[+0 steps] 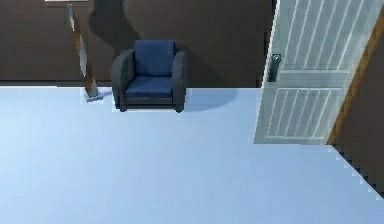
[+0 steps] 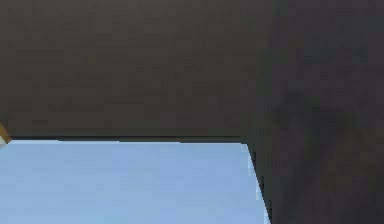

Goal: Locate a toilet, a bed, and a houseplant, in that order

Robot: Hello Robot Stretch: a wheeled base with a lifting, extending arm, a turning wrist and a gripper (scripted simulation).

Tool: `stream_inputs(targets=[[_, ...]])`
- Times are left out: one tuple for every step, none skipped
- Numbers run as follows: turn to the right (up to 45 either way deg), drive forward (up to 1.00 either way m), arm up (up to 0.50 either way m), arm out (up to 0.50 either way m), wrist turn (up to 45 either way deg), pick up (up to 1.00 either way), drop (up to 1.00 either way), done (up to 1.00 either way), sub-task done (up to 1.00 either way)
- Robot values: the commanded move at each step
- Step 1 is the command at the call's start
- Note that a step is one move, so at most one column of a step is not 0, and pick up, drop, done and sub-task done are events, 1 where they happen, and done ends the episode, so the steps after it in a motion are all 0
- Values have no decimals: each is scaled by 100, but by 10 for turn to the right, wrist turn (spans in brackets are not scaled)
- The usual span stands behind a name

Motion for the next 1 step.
stream_inputs(targets=[[0, 5, 0, 0, 0, 0, 0, 0, 0]])
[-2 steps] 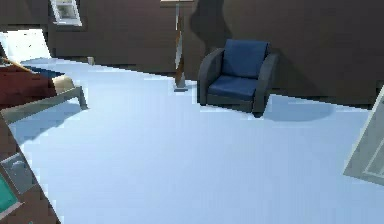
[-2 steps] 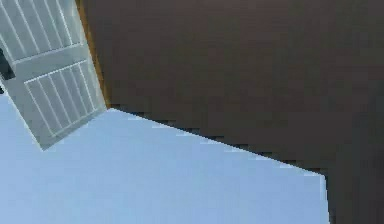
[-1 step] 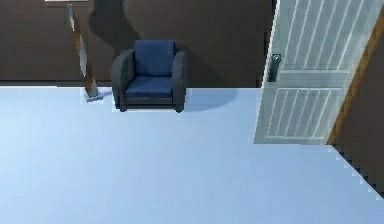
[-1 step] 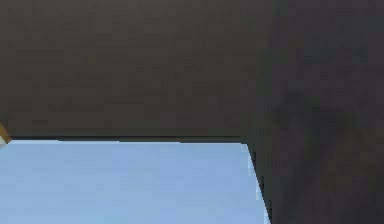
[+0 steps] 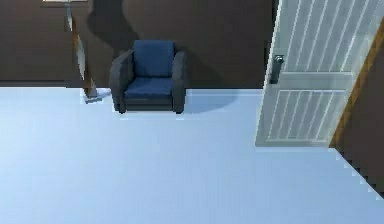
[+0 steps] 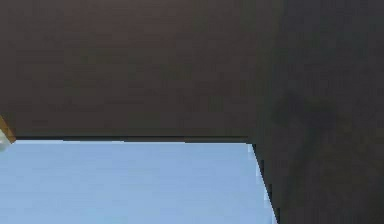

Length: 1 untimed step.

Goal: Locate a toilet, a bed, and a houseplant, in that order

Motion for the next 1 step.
stream_inputs(targets=[[-450, 0, 0, 0, 0, 0, 0, 0, 0]])
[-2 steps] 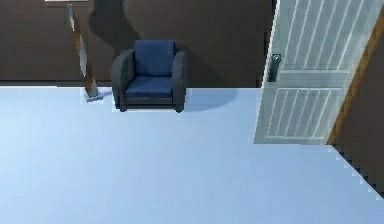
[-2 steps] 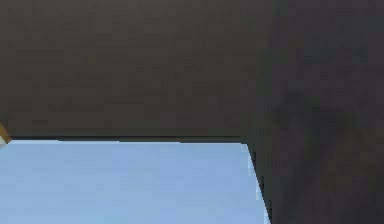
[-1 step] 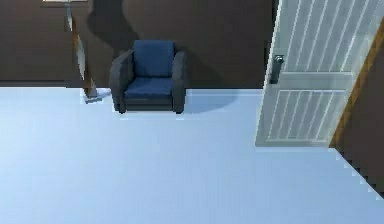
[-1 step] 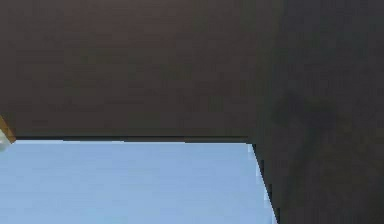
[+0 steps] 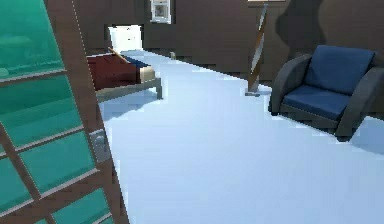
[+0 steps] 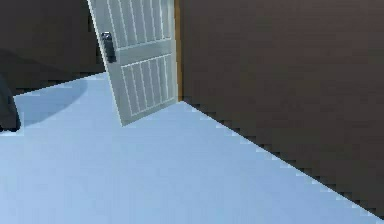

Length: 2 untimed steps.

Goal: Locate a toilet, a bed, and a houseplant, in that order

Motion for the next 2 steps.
stream_inputs(targets=[[-60, 0, 0, 0, 0, 0, 0, 0, 0], [0, 15, 0, 0, 0, 0, 0, 0, 0]])
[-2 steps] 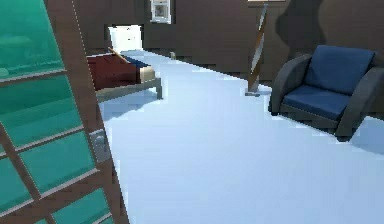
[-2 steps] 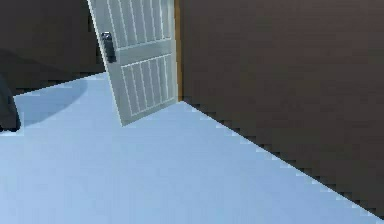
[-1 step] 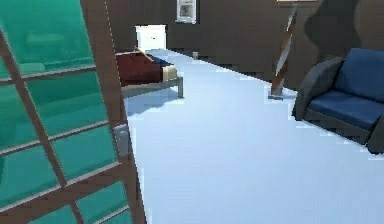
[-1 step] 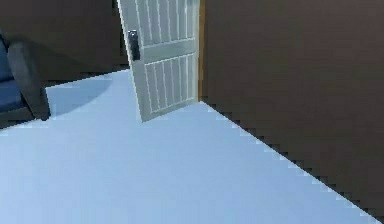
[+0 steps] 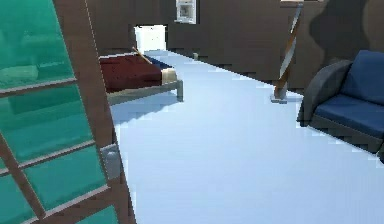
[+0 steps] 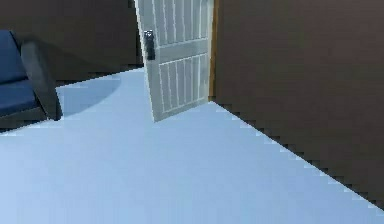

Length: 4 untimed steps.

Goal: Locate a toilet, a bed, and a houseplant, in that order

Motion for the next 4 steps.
stream_inputs(targets=[[-450, 0, 0, 0, 0, 0, 0, 0, 0], [-450, 0, 0, 0, 0, 0, 0, 0, 0], [-90, 0, 0, 0, 0, 0, 0, 0, 0], [0, 100, 0, 0, 0, 0, 0, 0, 0]])
